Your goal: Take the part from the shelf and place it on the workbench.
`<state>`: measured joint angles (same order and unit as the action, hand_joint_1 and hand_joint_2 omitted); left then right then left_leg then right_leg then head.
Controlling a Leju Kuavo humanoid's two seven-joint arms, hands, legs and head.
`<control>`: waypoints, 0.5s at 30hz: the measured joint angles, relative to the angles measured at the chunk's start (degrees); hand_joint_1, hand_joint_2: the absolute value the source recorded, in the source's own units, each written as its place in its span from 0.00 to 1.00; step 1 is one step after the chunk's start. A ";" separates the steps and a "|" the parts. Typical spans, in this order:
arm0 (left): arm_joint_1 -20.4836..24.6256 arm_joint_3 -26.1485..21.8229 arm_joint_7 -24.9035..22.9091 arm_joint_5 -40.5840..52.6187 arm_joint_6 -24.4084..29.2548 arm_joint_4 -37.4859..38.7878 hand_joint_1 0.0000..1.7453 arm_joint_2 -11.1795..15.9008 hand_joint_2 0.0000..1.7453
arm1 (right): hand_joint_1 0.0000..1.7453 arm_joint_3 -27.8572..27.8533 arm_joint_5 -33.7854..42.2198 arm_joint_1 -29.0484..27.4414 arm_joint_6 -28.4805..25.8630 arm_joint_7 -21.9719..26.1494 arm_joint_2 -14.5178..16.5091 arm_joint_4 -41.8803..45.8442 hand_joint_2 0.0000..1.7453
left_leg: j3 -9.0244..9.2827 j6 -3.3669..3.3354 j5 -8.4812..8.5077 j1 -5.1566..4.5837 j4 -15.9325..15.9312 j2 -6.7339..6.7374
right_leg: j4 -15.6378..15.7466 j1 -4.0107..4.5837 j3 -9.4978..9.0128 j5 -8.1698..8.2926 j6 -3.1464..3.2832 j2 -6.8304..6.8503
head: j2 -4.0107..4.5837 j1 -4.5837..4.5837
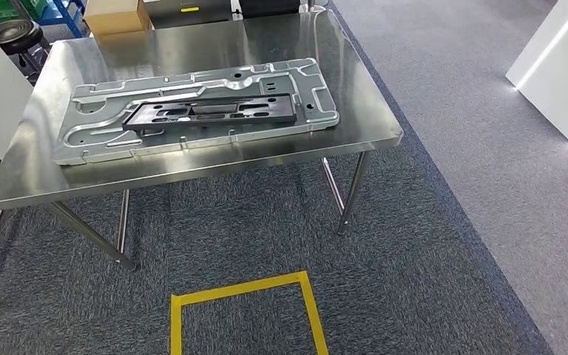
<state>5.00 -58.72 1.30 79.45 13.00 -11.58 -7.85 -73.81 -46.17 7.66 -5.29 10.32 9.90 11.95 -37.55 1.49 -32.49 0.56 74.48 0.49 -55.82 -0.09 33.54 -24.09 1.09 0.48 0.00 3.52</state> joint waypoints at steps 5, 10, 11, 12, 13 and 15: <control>0.65 0.83 0.07 0.22 0.02 -0.05 0.00 0.15 0.00 | 0.00 0.22 -1.75 0.29 0.46 -1.85 1.61 -0.55 0.00 | 13.93 -1.50 0.85 -0.48 -18.09 -0.10 | -1.53 0.21 3.62 2.93 -1.00 -0.04 | 0.00 0.01; 0.42 1.14 -0.07 0.20 -0.18 -0.04 0.00 0.13 0.00 | 0.00 0.69 -2.62 0.04 0.68 -3.14 1.96 -0.72 0.00 | 11.89 -3.43 3.28 -0.30 -19.63 0.42 | -4.57 -0.11 5.32 -0.16 -2.55 -0.35 | 0.00 0.00; 0.43 1.22 -0.13 0.20 -0.25 -0.04 0.00 0.12 0.00 | 0.00 0.78 -2.66 -0.02 0.56 -3.31 1.97 -0.72 0.00 | 10.91 -3.70 4.12 -0.32 -19.59 0.50 | -7.86 -0.30 6.15 -3.73 -2.81 -0.42 | 0.00 0.00; 0.43 1.29 -0.16 0.21 -0.31 -0.04 0.00 0.09 0.00 | 0.00 0.83 -2.68 -0.07 0.45 -3.44 1.98 -0.72 0.00 | 9.82 -3.86 4.94 -0.36 -19.54 0.51 | -11.77 -0.40 6.91 -6.91 -3.03 -0.42 | 0.00 0.00; 0.42 1.34 -0.16 0.21 -0.35 -0.04 0.00 0.06 0.00 | 0.00 0.87 -2.68 -0.11 0.35 -3.49 1.98 -0.72 0.00 | 8.72 -3.86 5.75 -0.41 -19.44 0.55 | -15.36 -0.51 7.34 -8.63 -3.26 -0.42 | 0.00 -0.01; 0.42 1.40 -0.17 0.25 -0.43 -0.04 0.00 0.00 0.00 | 0.00 0.93 -2.68 -0.10 0.21 -3.72 1.99 -0.72 0.00 | 6.34 -3.65 7.31 -0.47 -19.03 0.70 | -18.60 -0.68 6.22 -7.47 -3.50 -0.41 | 0.00 0.00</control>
<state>5.41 -57.33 1.13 79.70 12.57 -11.63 -7.85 -72.88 -48.85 7.56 -5.08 6.60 11.89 11.23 -31.20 -2.16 -25.18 0.10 55.45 1.19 -74.41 -0.78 39.76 -31.57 -2.42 0.06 0.00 3.52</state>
